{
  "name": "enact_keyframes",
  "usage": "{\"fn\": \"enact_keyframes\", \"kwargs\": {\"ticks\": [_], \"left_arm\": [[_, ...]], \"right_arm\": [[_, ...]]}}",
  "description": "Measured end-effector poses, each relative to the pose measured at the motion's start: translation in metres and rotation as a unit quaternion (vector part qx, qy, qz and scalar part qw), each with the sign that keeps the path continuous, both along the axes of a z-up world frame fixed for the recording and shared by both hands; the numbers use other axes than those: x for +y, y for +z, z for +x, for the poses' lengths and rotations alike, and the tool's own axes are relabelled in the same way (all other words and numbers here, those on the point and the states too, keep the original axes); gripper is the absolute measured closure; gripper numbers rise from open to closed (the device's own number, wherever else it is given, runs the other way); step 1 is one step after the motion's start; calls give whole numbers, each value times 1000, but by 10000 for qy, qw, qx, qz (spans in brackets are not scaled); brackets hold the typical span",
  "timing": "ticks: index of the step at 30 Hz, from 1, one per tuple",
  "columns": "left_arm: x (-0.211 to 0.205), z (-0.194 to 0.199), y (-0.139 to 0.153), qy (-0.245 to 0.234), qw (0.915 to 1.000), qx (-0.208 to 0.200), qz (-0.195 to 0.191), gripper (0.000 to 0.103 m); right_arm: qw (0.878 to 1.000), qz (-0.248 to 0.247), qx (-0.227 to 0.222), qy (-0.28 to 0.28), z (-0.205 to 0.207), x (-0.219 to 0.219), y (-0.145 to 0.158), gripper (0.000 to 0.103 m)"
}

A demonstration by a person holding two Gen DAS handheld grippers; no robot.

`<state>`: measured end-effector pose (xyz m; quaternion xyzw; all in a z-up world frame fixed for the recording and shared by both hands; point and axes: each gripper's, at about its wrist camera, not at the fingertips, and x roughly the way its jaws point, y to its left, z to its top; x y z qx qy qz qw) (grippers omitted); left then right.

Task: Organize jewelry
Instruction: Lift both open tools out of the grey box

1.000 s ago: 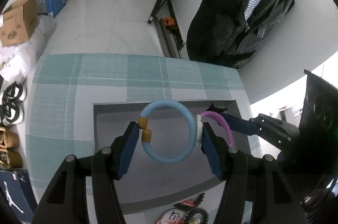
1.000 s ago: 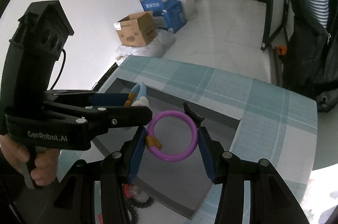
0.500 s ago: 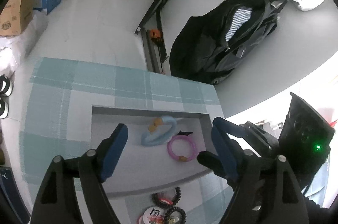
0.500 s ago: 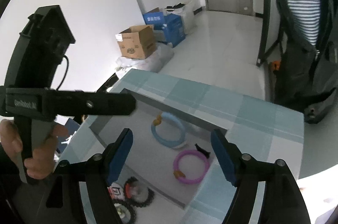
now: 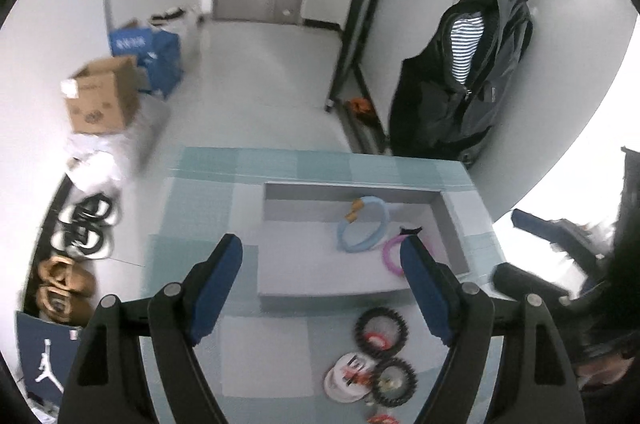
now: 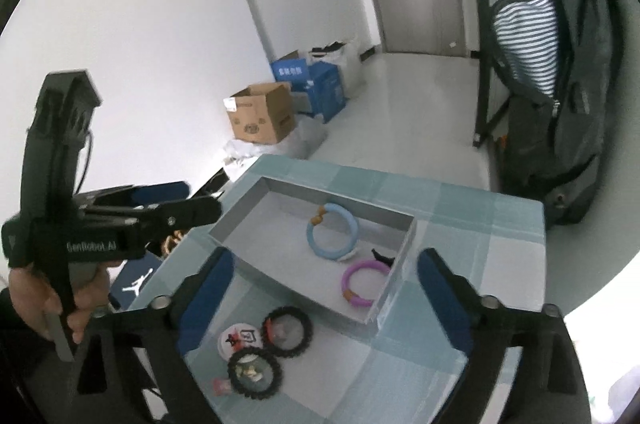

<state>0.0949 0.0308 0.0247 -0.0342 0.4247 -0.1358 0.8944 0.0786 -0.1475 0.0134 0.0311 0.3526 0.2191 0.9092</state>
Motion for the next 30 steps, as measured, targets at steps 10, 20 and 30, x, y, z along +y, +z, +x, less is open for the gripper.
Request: {"fn": "enact_keyframes", "kwargs": {"ticks": [10, 20, 30], "left_arm": [[1, -45, -12, 325, 9988, 145, 339, 25], [-2, -75, -33, 337, 9970, 604, 344, 25], [-26, -92, -52, -212, 9943, 979, 367, 25]], "right_arm": [[9976, 457, 155, -497, -37, -21, -12, 0], [9937, 383, 259, -1020, -72, -31, -30, 0], [9923, 316, 213, -1178, -90, -34, -33, 0]]}}
